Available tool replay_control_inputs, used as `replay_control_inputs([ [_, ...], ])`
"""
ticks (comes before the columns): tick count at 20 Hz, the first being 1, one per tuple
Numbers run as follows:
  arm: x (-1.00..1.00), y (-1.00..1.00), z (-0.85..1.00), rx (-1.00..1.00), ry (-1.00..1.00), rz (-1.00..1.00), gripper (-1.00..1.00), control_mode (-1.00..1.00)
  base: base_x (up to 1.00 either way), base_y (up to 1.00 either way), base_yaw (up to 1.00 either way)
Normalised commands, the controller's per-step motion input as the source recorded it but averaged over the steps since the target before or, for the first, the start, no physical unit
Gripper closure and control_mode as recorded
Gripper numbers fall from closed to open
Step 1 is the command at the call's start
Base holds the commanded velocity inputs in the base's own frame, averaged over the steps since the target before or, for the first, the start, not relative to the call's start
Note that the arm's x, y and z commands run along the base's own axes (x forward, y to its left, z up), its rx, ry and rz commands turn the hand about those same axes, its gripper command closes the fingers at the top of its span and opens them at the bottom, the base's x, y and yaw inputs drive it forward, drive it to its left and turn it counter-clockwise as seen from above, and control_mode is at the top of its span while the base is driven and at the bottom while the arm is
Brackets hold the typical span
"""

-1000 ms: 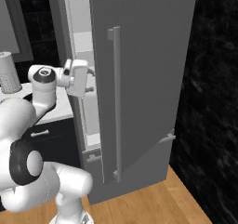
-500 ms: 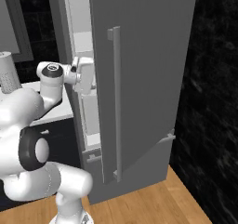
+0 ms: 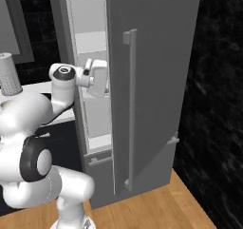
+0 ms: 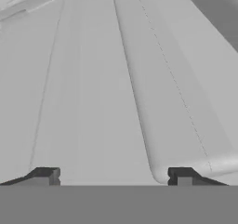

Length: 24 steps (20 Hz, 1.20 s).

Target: Grab a lemon wedge from the fridge and one ice cube from the ice bowl, and put them in the glass of lemonade.

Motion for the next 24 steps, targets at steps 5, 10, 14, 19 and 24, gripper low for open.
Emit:
replay_control_inputs([
  [5,-0.24,-1.0,0.0,0.0,-0.08,-0.09,-1.0,-1.0,0.0,0.0,0.0],
  [10,-0.03,-1.0,0.0,0.0,-0.08,-0.03,-1.0,-1.0,0.0,0.0,0.0],
  [14,0.0,-1.0,0.0,0.0,-0.11,0.0,-1.0,-1.0,0.0,0.0,0.0],
  [19,0.12,-0.88,0.0,0.0,-0.06,0.01,-1.0,-1.0,0.0,0.0,0.0],
  [24,0.17,-0.82,0.0,0.0,-0.03,0.04,-1.0,-1.0,0.0,0.0,0.0],
])
